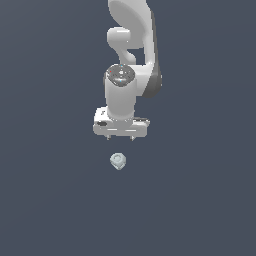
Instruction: Pick up the object and move it to a goal position.
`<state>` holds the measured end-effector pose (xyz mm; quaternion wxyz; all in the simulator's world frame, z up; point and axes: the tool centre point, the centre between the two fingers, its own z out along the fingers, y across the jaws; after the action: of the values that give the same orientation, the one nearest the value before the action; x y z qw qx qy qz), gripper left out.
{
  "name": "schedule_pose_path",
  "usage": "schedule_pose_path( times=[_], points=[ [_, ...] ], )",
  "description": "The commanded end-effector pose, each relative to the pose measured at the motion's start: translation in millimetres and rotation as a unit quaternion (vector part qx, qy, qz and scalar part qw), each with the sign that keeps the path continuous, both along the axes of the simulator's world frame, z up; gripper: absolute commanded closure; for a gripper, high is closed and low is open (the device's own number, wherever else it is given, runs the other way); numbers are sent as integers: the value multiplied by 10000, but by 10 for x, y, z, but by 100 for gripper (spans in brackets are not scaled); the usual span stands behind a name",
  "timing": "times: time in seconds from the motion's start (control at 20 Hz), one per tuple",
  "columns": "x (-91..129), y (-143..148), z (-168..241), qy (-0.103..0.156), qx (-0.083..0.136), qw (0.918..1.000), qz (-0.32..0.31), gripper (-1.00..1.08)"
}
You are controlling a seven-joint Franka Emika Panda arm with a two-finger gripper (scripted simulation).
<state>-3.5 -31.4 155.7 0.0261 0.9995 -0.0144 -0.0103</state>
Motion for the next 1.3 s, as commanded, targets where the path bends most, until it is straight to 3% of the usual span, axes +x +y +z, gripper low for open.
schedule_pose_path(
  times=[0.0, 0.75, 1.25],
  points=[
    [0, 0, 0, 0, 0, 10000, 0, -92],
    [26, -51, 52, -93, 45, 9999, -105, -92],
    [126, -61, -93, -123, 94, 9963, -843, -92]
  ],
)
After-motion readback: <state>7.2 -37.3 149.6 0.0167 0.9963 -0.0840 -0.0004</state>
